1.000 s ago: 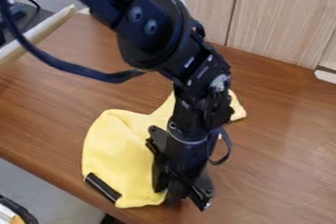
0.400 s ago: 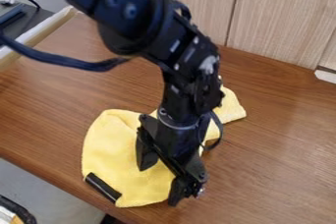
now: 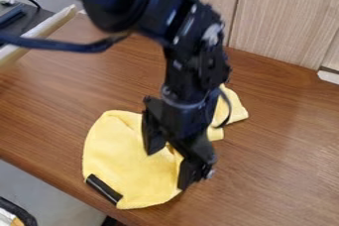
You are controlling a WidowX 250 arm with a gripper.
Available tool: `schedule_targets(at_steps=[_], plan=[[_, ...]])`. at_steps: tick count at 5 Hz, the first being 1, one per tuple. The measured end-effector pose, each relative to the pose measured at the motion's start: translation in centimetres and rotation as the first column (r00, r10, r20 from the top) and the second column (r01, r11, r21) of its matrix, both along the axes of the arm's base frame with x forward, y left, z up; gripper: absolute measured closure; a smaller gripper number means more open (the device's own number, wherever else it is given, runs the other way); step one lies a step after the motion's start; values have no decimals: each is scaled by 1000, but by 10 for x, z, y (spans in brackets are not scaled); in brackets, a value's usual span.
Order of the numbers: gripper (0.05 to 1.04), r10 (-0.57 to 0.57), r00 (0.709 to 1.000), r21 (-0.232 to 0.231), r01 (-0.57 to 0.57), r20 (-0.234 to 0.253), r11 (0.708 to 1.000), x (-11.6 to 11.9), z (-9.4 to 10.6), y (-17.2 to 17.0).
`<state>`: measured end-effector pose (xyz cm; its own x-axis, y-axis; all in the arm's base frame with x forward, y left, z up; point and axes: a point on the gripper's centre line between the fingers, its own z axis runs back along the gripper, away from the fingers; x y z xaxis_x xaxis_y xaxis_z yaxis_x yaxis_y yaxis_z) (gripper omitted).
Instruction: Fold the cloth from the top to the bottom
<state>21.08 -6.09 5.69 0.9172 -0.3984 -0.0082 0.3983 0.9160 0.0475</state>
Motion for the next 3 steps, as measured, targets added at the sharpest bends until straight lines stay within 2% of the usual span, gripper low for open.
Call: schedule_targets(at_steps=[1,2,3], plan=[[83,46,997,-48,-43,62,998,13,29,6],[83,68,992,-58,-62,109,996,20,46,17],[83,69,991,-63,-62,114,996,21,47,17]])
